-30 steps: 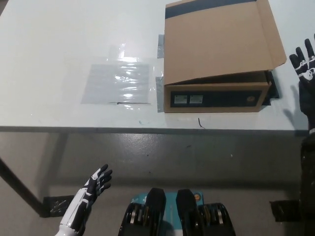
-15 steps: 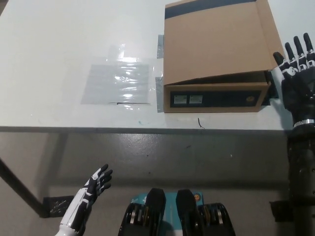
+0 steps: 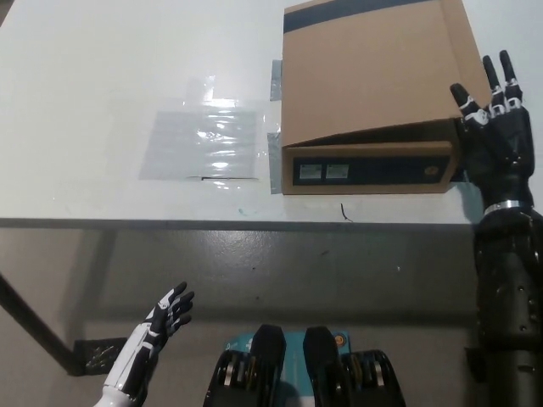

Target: A small storage box is placed at the center of the table and the robot uses its right hand to slide under its lid and push it upwards to open it

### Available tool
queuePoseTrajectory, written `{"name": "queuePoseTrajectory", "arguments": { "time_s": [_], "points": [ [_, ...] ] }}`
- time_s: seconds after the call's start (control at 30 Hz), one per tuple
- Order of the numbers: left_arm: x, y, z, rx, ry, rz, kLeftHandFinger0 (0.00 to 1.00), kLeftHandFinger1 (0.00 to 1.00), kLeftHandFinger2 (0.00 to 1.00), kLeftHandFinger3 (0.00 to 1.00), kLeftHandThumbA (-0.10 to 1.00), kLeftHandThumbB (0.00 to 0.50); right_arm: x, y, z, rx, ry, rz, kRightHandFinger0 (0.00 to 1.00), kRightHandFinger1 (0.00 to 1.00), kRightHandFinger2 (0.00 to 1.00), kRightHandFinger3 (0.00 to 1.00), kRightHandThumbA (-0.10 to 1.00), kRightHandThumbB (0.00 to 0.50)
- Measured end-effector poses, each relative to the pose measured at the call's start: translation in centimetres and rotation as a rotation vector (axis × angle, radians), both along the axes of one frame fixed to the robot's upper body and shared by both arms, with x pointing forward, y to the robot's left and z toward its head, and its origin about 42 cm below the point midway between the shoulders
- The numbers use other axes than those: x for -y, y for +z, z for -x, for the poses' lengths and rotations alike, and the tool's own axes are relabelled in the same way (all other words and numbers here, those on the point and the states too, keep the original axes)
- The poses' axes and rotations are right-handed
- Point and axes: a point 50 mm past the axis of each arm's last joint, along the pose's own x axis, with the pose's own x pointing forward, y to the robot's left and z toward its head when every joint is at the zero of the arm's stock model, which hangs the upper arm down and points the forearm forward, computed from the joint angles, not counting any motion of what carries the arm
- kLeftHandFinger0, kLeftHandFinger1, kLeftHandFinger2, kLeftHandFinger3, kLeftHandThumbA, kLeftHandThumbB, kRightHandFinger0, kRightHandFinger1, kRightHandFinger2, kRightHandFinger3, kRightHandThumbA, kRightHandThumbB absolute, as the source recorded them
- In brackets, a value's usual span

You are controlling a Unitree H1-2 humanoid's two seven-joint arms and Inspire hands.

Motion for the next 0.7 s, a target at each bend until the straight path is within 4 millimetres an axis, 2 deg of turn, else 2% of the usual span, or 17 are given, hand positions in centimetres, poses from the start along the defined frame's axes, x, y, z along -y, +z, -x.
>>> {"name": "queuePoseTrajectory", "arguments": {
  "time_s": [0.2,0.5,0.7],
  "points": [
    [0.0,0.0,0.0,0.001,0.0,0.0,1.0,1.0,1.0,1.0,1.0,0.308,-1.2,1.2,0.1,0.031,0.021,-0.014,1.0,1.0,1.0,1.0,1.0,0.281],
    [0.0,0.0,0.0,0.001,0.0,0.0,1.0,1.0,1.0,1.0,1.0,0.326,-4.8,2.2,0.2,0.039,0.1,-0.048,1.0,1.0,1.0,1.0,1.0,0.31],
    [0.0,0.0,0.0,0.001,0.0,0.0,1.0,1.0,1.0,1.0,1.0,0.327,-7.0,3.8,-0.3,0.061,0.139,-0.059,1.0,1.0,1.0,1.0,1.0,0.307]
  ]
}}
